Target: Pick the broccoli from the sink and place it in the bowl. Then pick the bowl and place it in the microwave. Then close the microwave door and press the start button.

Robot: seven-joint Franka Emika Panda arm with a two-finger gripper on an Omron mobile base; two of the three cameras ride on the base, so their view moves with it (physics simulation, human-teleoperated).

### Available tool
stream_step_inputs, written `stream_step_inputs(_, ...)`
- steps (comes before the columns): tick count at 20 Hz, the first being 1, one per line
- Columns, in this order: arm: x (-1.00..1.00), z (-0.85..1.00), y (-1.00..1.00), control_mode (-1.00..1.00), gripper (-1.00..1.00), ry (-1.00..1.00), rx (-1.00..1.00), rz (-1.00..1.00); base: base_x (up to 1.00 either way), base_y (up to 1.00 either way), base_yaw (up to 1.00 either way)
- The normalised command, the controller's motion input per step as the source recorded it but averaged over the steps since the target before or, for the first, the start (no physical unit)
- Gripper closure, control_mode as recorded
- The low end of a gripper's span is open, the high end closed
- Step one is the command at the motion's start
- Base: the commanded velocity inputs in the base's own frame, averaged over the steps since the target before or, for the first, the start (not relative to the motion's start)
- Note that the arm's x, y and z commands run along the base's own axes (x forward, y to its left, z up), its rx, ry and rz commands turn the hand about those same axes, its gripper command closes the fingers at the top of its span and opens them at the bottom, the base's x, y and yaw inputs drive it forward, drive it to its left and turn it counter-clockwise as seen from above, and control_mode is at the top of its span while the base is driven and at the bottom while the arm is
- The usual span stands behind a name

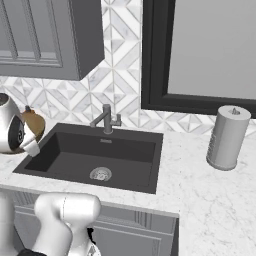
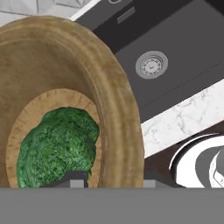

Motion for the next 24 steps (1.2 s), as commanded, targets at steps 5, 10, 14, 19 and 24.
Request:
stream_step_inputs(5, -0.25, 0.22, -0.71, -1.0, 1.0, 0.01, 0.0, -0.15, 0.0, 0.0, 0.0)
stream_step_inputs(10, -0.31, 0.18, -0.5, -1.0, 1.0, 0.0, 0.0, -0.07, 0.0, 0.0, 0.0)
stream_step_inputs(14, -0.26, 0.15, -0.26, -1.0, 1.0, 0.0, 0.0, -0.04, 0.0, 0.0, 0.0)
stream_step_inputs(19, -0.02, 0.0, 0.01, -1.0, 1.0, 0.0, 0.0, 0.0, 0.0, 0.0, 0.0)
stream_step_inputs(24, -0.06, 0.0, 0.04, 1.0, 1.0, 0.0, -0.01, 0.0, -0.2, 0.02, -0.03)
